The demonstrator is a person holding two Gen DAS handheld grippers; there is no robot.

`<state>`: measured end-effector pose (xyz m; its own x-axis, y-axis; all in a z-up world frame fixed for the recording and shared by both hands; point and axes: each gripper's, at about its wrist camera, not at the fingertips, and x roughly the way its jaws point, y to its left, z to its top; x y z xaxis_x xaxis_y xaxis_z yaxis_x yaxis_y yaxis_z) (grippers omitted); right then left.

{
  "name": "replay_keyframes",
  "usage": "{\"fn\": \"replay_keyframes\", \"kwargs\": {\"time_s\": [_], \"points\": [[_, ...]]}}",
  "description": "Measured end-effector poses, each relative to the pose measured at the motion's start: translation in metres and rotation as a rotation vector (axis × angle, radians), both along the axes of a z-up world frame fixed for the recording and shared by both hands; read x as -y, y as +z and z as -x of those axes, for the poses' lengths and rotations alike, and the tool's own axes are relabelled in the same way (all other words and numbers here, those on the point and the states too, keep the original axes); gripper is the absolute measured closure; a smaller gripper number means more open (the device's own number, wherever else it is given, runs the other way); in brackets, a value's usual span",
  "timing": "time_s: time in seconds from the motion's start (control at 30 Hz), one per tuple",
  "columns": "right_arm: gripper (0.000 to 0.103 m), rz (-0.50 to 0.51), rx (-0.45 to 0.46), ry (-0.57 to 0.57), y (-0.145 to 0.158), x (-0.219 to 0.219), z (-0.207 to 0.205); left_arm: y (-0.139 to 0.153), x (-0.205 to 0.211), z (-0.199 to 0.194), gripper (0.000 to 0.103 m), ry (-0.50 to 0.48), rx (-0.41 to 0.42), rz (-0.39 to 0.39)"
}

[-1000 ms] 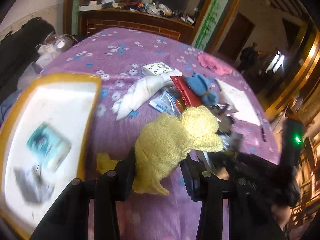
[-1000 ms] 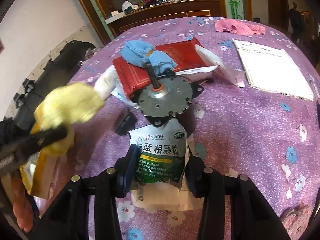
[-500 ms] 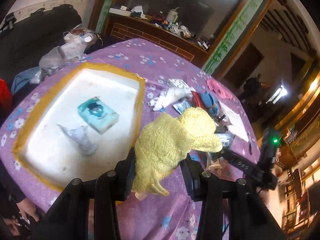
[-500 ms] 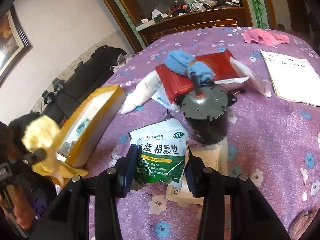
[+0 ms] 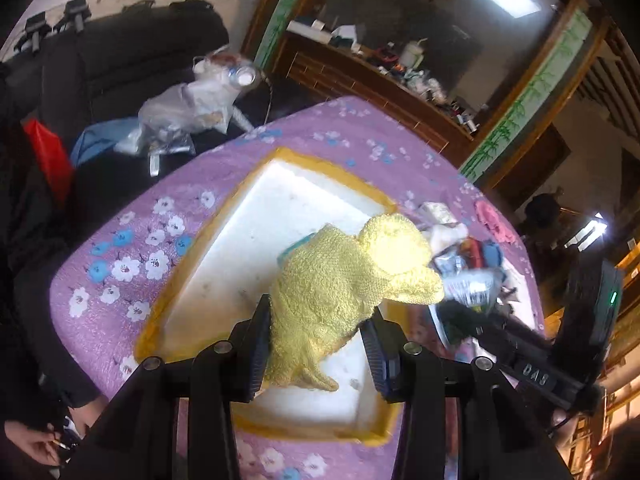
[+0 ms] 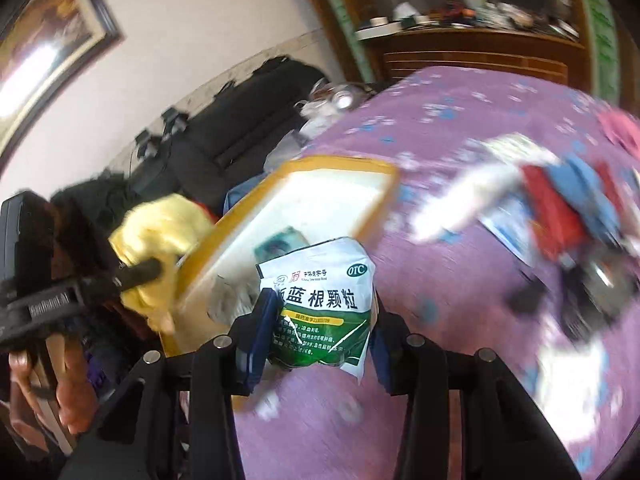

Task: Organize soft objects
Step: 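Carry the yellow towel and green-printed sachet into the foam box and release both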

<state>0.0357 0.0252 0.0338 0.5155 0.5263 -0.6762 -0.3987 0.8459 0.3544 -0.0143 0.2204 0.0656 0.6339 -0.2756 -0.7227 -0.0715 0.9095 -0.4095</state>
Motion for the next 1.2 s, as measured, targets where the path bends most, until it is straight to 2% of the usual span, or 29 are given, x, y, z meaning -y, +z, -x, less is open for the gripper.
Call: {"fn": "replay_keyframes", "kwargs": {"time_s": [0.07, 0.17, 0.27, 0.33, 0.47, 0.53, 0.57, 0.63, 0.7, 0.77, 0.83, 0.87, 0.93, 1.0, 1.03, 1.07, 1.1, 1.2], "points": [[0.060, 0.024, -0.014, 0.013, -0.001, -0.022, -0.020, -0.013, -0.002, -0.012, 0.059, 0.013, -0.032, 0.017], [0.060, 0.051, -0.027, 0.006, -0.008, -0.040, -0.047, -0.026, -0.004, -0.027, 0.059, 0.027, -0.038, 0.022], [0.060, 0.104, -0.036, 0.010, -0.024, -0.057, -0.064, -0.042, -0.004, -0.046, 0.058, 0.079, -0.083, -0.066], [0.059, 0.129, -0.055, 0.023, -0.038, -0.066, -0.068, -0.051, -0.009, -0.052, 0.057, 0.090, -0.096, -0.044], [0.059, 0.192, 0.010, 0.032, -0.043, -0.078, -0.063, -0.060, -0.011, -0.057, 0.052, 0.102, -0.098, -0.019], [0.048, 0.201, 0.036, 0.049, -0.042, -0.081, -0.057, -0.062, -0.008, -0.058, 0.051, 0.083, -0.099, -0.025], [0.045, 0.218, 0.055, 0.037, -0.041, -0.081, -0.055, -0.062, -0.007, -0.056, 0.051, 0.075, -0.103, -0.013], [0.034, 0.222, 0.071, 0.026, -0.039, -0.076, -0.051, -0.060, -0.010, -0.053, 0.049, 0.073, -0.102, 0.044], [0.031, 0.195, 0.061, 0.036, -0.034, -0.069, -0.049, -0.055, -0.013, -0.047, 0.033, 0.085, -0.082, 0.071], [0.029, 0.173, 0.061, 0.034, -0.026, -0.057, -0.043, -0.052, -0.014, -0.042, 0.029, 0.103, -0.072, 0.077], [0.016, 0.162, 0.063, 0.029, -0.021, -0.049, -0.034, -0.049, -0.010, -0.039, 0.029, 0.116, -0.097, 0.069], [0.014, 0.135, 0.068, 0.029, -0.018, -0.041, -0.027, -0.047, -0.006, -0.037, 0.029, 0.110, -0.105, 0.066], [0.009, 0.083, 0.080, 0.023, -0.014, -0.026, -0.015, -0.042, 0.006, -0.030, 0.029, 0.086, -0.077, 0.028], [0.006, 0.057, 0.068, -0.001, -0.015, -0.008, -0.006, -0.041, 0.021, -0.027, 0.029, 0.073, -0.077, -0.081], [0.006, 0.050, 0.060, -0.010, -0.016, 0.000, -0.003, -0.040, 0.026, -0.025, 0.030, 0.079, -0.094, -0.108], [0.006, 0.041, 0.054, -0.022, -0.016, 0.010, 0.001, -0.034, 0.033, -0.018, 0.030, 0.078, -0.079, -0.102], [0.006, 0.027, 0.050, -0.038, -0.017, 0.022, 0.007, -0.024, 0.043, -0.006, 0.029, 0.056, -0.023, -0.092], [0.006, 0.003, 0.022, -0.085, -0.021, 0.061, 0.021, -0.008, 0.079, 0.011, 0.029, -0.023, 0.070, -0.189]]}}
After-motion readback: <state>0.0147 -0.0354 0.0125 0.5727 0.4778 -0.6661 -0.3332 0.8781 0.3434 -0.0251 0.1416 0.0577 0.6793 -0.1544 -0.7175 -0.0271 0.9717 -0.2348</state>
